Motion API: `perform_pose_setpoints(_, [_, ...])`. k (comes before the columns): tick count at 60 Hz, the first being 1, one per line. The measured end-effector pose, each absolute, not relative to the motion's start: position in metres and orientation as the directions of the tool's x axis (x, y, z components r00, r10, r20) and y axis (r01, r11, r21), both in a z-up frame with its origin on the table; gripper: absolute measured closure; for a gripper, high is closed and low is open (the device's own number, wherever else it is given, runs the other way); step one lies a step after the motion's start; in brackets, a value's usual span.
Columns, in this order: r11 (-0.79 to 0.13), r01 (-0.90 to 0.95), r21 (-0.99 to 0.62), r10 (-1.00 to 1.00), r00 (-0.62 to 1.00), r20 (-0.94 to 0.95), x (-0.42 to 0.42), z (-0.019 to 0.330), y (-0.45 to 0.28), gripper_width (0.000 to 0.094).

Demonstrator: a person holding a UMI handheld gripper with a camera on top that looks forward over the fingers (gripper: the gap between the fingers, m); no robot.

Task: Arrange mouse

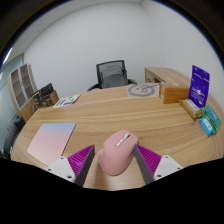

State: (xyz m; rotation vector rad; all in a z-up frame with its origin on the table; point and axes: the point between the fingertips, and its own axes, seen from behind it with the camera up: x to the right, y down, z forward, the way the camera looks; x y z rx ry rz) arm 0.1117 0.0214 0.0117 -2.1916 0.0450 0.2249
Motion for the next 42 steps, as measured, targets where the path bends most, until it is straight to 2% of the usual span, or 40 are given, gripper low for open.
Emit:
perform_pose_setpoints(24, [-0.604,-0.069,-0.794,0.108,0.98,-0.167,0.097,-0.002,0.061,0.0114])
perform_pose_setpoints(27, [-0.603,-0.058,-0.796,0.109,0.982,-0.154,0.097,-0.003,0.064,0.0149])
perform_pose_setpoints(30, [-0.6,-0.037,-0.799,0.108,0.986,-0.127,0.099,-0.005,0.065,0.0235])
perform_pose_setpoints(31, [-0.599,-0.028,-0.8,0.106,0.988,-0.114,0.1,-0.006,0.065,0.0231])
perform_pose_setpoints(32, [-0.599,-0.016,-0.8,0.103,0.99,-0.097,0.104,-0.007,0.065,0.0358])
perform_pose_setpoints(42, [-0.58,-0.013,-0.815,0.061,0.996,-0.059,0.106,-0.009,0.066,0.0442])
